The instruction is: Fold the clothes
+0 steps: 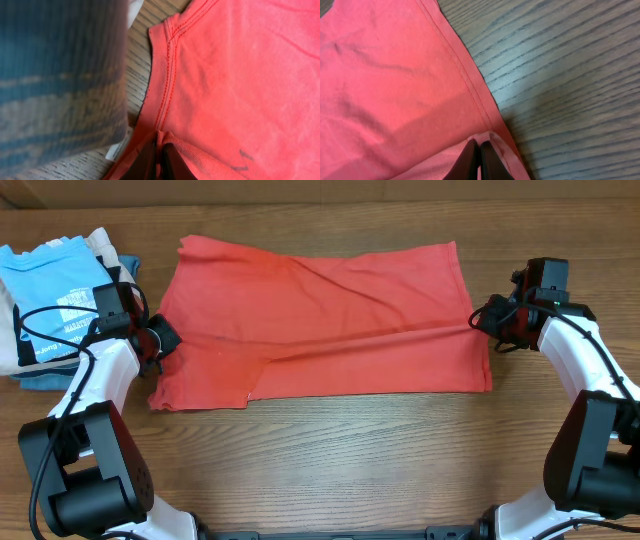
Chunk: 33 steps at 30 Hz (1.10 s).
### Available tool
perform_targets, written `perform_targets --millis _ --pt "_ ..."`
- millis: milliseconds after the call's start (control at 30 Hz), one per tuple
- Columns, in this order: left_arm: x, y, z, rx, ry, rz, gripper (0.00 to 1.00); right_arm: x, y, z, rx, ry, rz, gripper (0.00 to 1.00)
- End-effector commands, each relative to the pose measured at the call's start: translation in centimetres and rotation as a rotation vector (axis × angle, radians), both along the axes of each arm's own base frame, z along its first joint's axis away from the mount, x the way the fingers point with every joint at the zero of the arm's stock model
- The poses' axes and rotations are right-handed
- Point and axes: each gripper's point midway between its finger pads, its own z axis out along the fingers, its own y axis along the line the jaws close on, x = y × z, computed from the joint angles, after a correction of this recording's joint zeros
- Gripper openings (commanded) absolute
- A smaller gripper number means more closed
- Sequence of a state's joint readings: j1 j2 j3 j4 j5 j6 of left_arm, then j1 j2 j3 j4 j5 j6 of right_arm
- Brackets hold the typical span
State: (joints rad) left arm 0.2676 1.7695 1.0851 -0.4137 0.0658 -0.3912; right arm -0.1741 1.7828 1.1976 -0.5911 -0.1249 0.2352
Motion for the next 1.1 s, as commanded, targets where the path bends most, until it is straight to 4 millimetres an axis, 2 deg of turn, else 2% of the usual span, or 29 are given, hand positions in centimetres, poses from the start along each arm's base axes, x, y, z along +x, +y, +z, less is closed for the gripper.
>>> perform_targets --millis 0,300,667,700,733,800,867,967,1067 --pt "0.0 0.0 -0.8 0.010 0.016 0.011 0.09 0.4 0.3 0.2 -0.011 -0.017 0.014 0.05" --pt "0.7 0.1 -1.1 0.014 -0.006 0.013 0.13 1.3 1.8 -0.2 -0.016 -0.035 0.053 0.09" --pt "1.2 0.3 -0.8 0.021 -0.027 0.017 0.12 1.5 1.6 -2.4 -0.020 0.000 0.048 0.10" --pt "1.1 0.3 -0.8 0.021 -0.027 0.017 0.13 1.4 1.6 -2.6 -0.020 0.005 0.048 0.18" --pt "1.1 0.3 -0.8 0.021 -0.026 0.017 0.17 1.3 1.6 -2.8 -0.018 0.013 0.048 0.33" --pt "1.0 0.3 -0.9 0.019 -0.018 0.017 0.18 1.1 1.6 -2.9 -0.018 0.021 0.048 0.41" --pt "0.6 0.0 -1.1 0.007 -0.002 0.013 0.24 0.9 1.4 -3.0 -0.015 0.031 0.043 0.53" --pt "-0.5 -0.7 -1.7 -0.025 0.049 -0.011 0.27 -0.2 0.8 -3.4 -0.002 0.076 0.014 0.58" --pt "-2.5 -2.4 -2.1 -0.104 0.131 -0.048 0.30 -1.7 0.2 -3.7 0.009 0.141 -0.005 0.62"
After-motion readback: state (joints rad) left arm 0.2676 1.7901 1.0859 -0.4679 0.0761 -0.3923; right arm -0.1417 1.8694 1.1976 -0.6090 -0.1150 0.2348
